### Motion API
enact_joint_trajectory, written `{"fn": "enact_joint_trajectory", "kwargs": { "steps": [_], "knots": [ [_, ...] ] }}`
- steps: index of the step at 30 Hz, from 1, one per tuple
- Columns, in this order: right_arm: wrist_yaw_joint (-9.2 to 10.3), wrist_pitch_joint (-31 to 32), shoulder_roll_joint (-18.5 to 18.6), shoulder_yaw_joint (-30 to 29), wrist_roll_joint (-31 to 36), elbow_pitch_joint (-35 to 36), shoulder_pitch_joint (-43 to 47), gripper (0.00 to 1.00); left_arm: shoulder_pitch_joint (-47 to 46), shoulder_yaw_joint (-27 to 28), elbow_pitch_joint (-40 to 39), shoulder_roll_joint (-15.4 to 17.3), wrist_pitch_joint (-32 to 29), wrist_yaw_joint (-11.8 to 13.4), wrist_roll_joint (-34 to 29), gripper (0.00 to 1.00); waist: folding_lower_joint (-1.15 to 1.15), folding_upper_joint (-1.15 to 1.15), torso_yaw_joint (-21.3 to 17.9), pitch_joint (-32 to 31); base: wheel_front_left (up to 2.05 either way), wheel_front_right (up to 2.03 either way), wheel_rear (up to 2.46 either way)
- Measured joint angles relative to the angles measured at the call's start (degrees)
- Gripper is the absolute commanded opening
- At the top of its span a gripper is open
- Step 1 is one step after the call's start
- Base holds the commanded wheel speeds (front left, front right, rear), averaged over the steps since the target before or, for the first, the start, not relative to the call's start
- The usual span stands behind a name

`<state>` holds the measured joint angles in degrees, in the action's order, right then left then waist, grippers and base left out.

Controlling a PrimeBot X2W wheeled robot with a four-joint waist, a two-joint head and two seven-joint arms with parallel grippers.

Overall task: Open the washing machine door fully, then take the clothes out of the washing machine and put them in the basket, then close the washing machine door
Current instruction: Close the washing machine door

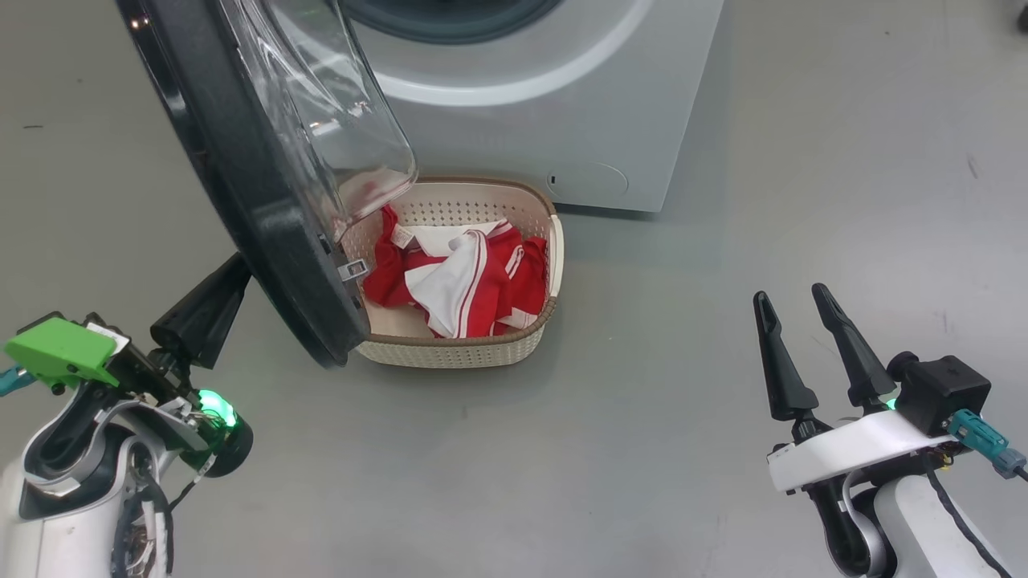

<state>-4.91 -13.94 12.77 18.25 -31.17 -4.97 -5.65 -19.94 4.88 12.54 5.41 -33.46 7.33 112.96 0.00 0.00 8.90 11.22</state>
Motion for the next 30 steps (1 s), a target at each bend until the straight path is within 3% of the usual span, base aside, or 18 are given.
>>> {"fn": "enact_joint_trajectory", "kwargs": {
  "steps": [13,30],
  "knots": [
    [-0.07,0.0,-0.21,0.03,0.0,0.0,-0.03,1.0,-0.07,-3.11,-1.09,-0.64,1.56,0.0,0.62,0.0,0.0,0.0,-5.43,0.48,0.0,0.0,0.0],
    [-0.09,-0.01,-1.02,-0.24,-0.01,-0.21,-0.09,1.0,-3.22,-2.67,1.42,-1.51,9.66,0.0,1.23,0.0,0.0,0.0,-13.46,2.21,0.0,0.0,0.0]
  ]
}}
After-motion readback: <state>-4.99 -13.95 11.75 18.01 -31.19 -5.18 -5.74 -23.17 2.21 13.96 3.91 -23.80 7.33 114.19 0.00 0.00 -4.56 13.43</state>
